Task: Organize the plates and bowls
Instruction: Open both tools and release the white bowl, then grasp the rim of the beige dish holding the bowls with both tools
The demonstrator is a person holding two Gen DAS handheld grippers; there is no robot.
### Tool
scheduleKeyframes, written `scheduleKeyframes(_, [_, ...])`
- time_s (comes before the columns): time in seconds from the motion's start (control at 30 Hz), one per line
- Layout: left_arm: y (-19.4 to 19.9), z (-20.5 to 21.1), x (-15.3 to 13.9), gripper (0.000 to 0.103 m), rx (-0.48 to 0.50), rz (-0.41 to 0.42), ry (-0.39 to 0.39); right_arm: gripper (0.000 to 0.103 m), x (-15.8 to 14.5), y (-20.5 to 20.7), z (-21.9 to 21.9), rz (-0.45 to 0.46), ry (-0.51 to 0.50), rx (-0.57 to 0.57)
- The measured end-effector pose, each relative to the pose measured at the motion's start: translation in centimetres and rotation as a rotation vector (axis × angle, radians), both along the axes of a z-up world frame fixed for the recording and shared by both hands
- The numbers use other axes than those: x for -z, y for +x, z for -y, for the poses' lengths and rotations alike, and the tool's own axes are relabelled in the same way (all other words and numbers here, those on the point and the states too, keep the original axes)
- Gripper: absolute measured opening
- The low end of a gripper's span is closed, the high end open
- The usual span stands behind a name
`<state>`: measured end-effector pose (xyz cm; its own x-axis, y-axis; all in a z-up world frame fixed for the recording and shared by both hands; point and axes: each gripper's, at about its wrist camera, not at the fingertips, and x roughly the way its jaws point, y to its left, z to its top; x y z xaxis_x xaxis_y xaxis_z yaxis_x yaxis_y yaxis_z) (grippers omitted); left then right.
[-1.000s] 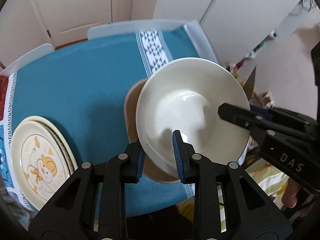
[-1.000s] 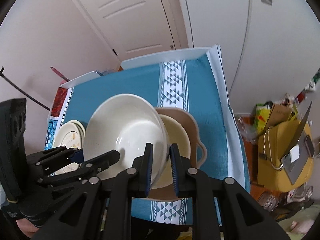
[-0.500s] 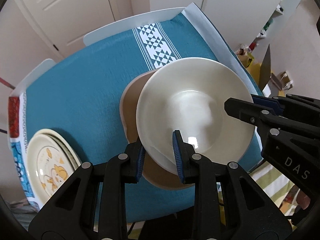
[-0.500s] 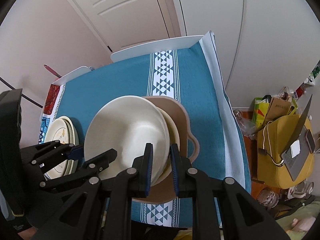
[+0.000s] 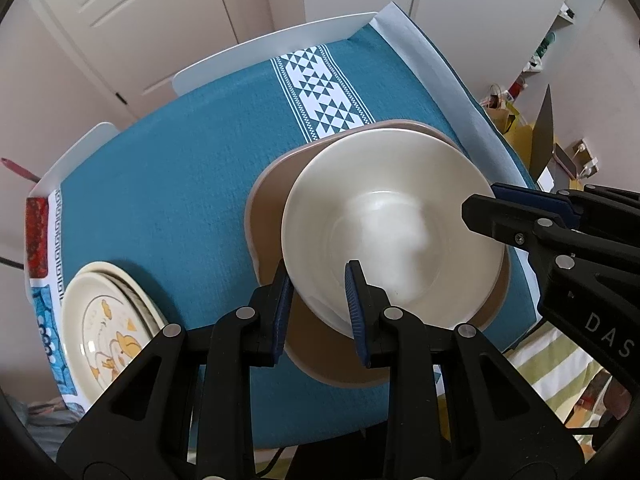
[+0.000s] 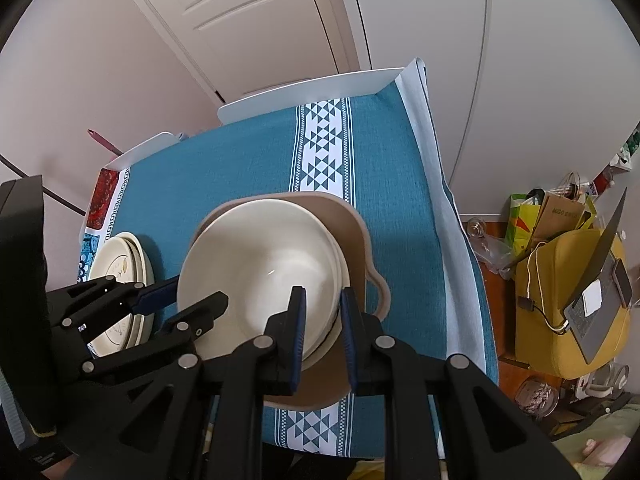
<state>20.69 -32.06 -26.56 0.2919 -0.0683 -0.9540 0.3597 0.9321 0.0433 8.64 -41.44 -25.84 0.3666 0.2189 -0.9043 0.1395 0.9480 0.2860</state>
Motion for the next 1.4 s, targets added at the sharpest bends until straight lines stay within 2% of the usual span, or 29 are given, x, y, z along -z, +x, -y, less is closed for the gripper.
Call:
scheduleKeyframes(0.3, [0.1, -0.8, -0.7, 0.024, -0.014, -0.007, -0.05, 0.016, -0.6, -0.2, 1.0, 0.016, 0.051, 0.023])
scheduleKeyframes(0.4, [-0.2, -1.5, -2.4, 0.024, -0.013, 0.019, -0.077, 0.016, -2.1, -0.5, 1.4, 0.046, 0.048, 0.025])
scheduleKeyframes(0.53, [-1.2, -3.1, -5.7, 0.024, -0.006, 0.074, -0.163, 0.016, -4.9, -1.3, 1.8, 0.099, 0.045, 0.01])
scheduleKeyframes(0.57, [-1.7, -3.7, -6.9, 0.029, -0.003, 0.097, -0.191, 0.016, -5.5, -1.5, 2.0, 0.106, 0.046, 0.004])
scheduleKeyframes(0.63, [-2.2, -4.5, -8.2, 0.07, -0.009, 0.118, -0.198, 0.02, -6.6, -2.1, 2.1, 0.116, 0.038, -0.011])
scheduleKeyframes(0.67, [-2.4, -4.9, -8.7, 0.101, -0.011, 0.128, -0.198, 0.027, -7.0, -2.4, 2.1, 0.116, 0.028, -0.022])
scheduleKeyframes(0.7, [-2.6, -5.3, -9.0, 0.103, -0.009, 0.141, -0.204, 0.051, -7.3, -2.7, 2.1, 0.114, 0.014, -0.036])
scheduleKeyframes(0.73, [-2.8, -5.7, -9.3, 0.103, 0.0, 0.144, -0.212, 0.082, -7.5, -2.9, 2.1, 0.108, -0.004, -0.052])
scheduleKeyframes(0.77, [-2.8, -5.8, -9.1, 0.103, 0.015, 0.124, -0.205, 0.09, -7.6, -3.1, 2.1, 0.096, -0.031, -0.07])
scheduleKeyframes(0.83, [-2.7, -6.1, -8.3, 0.103, 0.032, 0.083, -0.173, 0.092, -7.1, -3.1, 1.9, 0.037, -0.095, -0.106])
scheduleKeyframes(0.87, [-2.7, -6.3, -7.8, 0.103, 0.041, 0.064, -0.163, 0.092, -6.3, -3.0, 1.9, -0.03, -0.142, -0.124])
scheduleKeyframes(0.93, [-2.6, -6.5, -6.6, 0.103, 0.055, 0.026, -0.15, 0.092, -5.1, -3.1, 2.0, -0.08, -0.194, -0.135])
scheduleKeyframes(1.17, [-1.4, -6.5, -1.9, 0.103, 0.065, -0.096, -0.11, 0.092, -0.6, -1.7, 1.6, -0.215, -0.173, -0.197])
scheduleKeyframes(1.3, [-0.4, -5.7, 0.4, 0.103, 0.084, -0.162, -0.074, 0.092, 1.2, -1.0, 0.6, -0.262, -0.232, -0.241])
scheduleKeyframes(1.4, [0.1, -5.0, 1.7, 0.102, 0.11, -0.186, -0.042, 0.09, 2.1, -0.3, 0.7, -0.28, -0.219, -0.26])
